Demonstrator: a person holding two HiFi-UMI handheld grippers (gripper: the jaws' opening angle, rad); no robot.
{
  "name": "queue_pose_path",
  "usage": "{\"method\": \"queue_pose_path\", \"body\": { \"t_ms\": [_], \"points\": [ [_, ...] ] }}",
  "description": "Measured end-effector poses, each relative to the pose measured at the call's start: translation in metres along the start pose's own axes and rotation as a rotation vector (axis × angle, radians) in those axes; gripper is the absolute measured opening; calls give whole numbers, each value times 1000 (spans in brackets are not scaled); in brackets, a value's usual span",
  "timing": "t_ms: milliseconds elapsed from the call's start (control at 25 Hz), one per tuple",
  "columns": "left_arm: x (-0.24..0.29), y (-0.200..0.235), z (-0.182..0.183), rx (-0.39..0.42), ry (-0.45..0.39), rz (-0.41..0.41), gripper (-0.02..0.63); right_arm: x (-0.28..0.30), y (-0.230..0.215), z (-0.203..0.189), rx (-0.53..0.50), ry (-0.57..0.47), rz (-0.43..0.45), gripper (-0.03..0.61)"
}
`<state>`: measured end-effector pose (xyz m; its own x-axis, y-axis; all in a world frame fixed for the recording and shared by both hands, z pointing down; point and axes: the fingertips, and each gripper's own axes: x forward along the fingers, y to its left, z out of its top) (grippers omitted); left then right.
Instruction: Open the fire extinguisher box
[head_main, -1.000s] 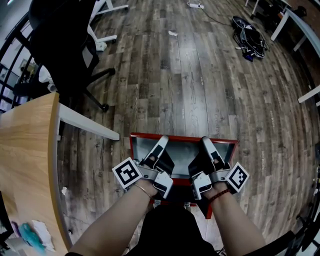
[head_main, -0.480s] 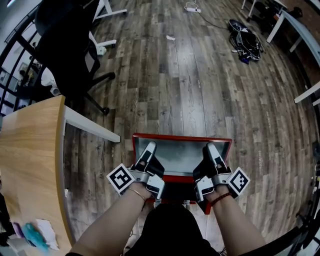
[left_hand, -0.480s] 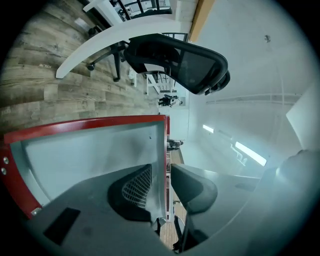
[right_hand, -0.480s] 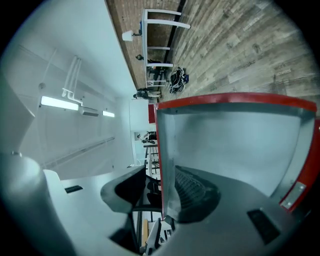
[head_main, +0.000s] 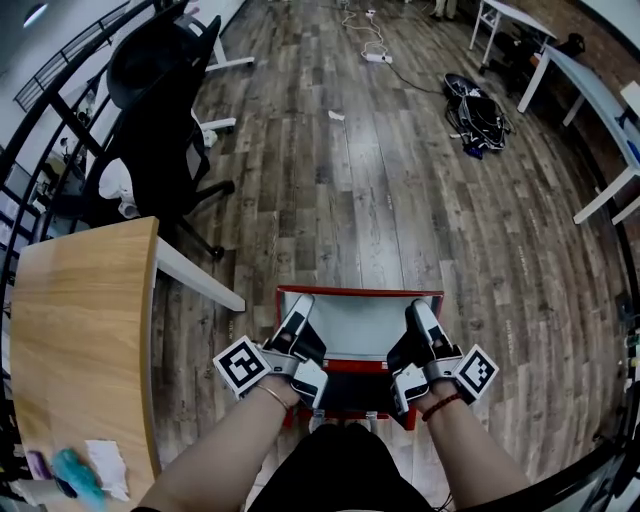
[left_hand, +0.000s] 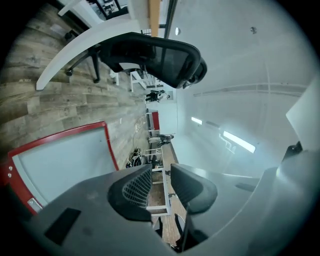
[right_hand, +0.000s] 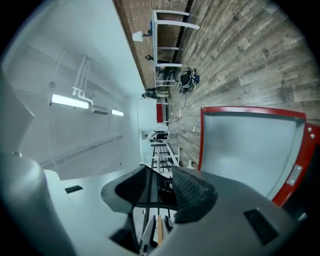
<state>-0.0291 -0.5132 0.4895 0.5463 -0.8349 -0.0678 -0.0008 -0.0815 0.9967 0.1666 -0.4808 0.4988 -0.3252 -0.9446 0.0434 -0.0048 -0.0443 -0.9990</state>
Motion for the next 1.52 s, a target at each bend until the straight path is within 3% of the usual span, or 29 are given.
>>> {"method": "queue_pose_path", "body": {
  "t_ms": [160,280,440,560,680,880,1120,1240,1360,1440,1520],
  "points": [
    [2,-53,2,79,27,-73,95,-3,48,-11,-19,72,98,153],
    [3,-92,-3,125,73,-130,95,-4,93,-21,-57,133,195,44],
    [-3,-143,-10,177,126,-197,92,-11,154,-36,-126,194,290,28],
    [-13,-172,-23,365,195,-173,75,-26,194,-54,-223,263,326,27],
    [-21,-216,-45,585,301,-225,57,-45,225,-74,-358,335,332,26],
    [-43,-267,-73,741,449,-275,56,-70,271,-110,-551,427,356,26],
    [-76,-292,-80,914,506,-323,44,-87,272,-132,-870,484,238,28],
    [-83,-288,-77,1025,465,-289,41,-94,264,-123,-1020,445,184,28],
    [-93,-261,-88,1162,535,-239,41,-101,251,-112,-1077,406,155,28],
    [-100,-246,-91,1186,559,-213,41,-104,237,-108,-1139,419,108,28],
    [-107,-235,-92,1157,562,-196,37,-106,218,-108,-1215,456,42,28]
  ]
}}
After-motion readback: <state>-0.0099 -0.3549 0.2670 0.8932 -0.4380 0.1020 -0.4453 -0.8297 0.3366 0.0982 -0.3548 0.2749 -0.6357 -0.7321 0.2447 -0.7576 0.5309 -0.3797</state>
